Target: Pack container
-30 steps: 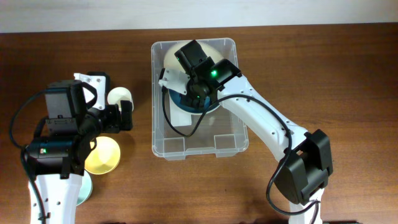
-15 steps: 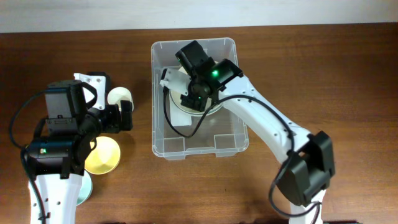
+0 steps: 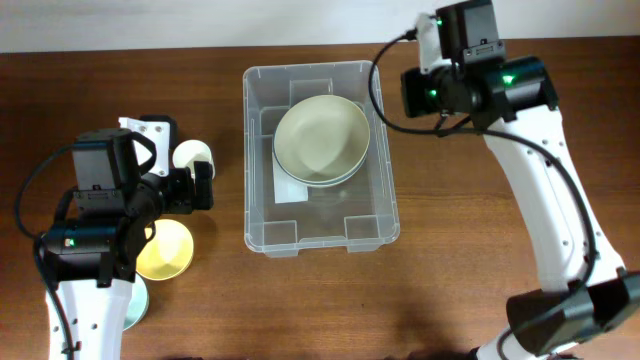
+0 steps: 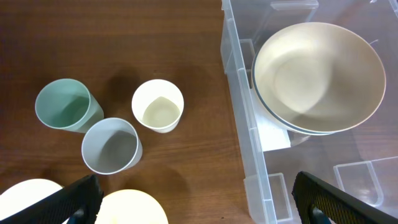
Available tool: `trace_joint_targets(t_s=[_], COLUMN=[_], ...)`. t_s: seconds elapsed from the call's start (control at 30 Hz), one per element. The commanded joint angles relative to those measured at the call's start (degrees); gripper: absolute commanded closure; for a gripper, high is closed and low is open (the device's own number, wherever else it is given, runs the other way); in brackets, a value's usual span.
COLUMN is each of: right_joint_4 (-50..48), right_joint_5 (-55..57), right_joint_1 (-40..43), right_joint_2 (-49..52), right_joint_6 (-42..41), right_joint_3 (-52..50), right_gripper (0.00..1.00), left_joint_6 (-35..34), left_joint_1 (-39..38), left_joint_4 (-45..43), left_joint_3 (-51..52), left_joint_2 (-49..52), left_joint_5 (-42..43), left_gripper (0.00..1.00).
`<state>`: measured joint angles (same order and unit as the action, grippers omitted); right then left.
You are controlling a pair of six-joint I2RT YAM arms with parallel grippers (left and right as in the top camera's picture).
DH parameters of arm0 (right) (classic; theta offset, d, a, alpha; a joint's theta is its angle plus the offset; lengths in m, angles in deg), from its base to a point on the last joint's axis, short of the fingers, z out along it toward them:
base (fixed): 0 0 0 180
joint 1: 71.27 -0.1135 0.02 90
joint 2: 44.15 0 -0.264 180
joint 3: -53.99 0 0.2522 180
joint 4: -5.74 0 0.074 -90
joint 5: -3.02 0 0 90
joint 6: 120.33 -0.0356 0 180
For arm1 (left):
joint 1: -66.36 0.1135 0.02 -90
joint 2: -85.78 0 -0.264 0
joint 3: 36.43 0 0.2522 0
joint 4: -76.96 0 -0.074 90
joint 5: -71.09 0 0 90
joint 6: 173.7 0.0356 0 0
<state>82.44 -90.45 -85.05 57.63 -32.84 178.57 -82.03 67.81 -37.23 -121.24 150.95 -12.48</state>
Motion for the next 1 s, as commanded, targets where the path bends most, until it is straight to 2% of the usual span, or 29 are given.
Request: trace_joint_targets(t_s=[0.0, 0.03, 0.2, 0.4, 0.97], right_joint_4=[1.0, 1.0, -0.9, -1.6, -1.6], right_joint_5=[-5.5, -6.1, -6.4, -3.2, -3.3], right_joint_1=[-0.9, -1.3, -4.8, -7.6, -7.6], right_joint_2=[2.7, 2.9, 3.1, 4.8, 16.9], right_joint_6=[0.2, 1.2, 5.2, 4.6, 3.6], right_joint_3=[-1.9, -2.1, -2.1, -2.5, -4.5], right_gripper=[0.91, 0.96, 0.96, 0.96, 0.96], left_joint_6=[-0.4, -0.4, -0.4, -0.4, -0.4], left_joint_1=[0.1, 0.1, 0.1, 0.1, 0.1], left_joint_4=[-0.1, -0.1, 0.0, 0.1, 0.2], left_joint_3=[-1.1, -1.1, -1.1, -1.1, -1.1], left_joint_2=[0.2, 0.2, 0.2, 0.2, 0.2], left_joint_5=[-0.2, -0.2, -0.2, -0.2, -0.2], left_gripper=[0.00, 0.00, 0.00, 0.00, 0.00])
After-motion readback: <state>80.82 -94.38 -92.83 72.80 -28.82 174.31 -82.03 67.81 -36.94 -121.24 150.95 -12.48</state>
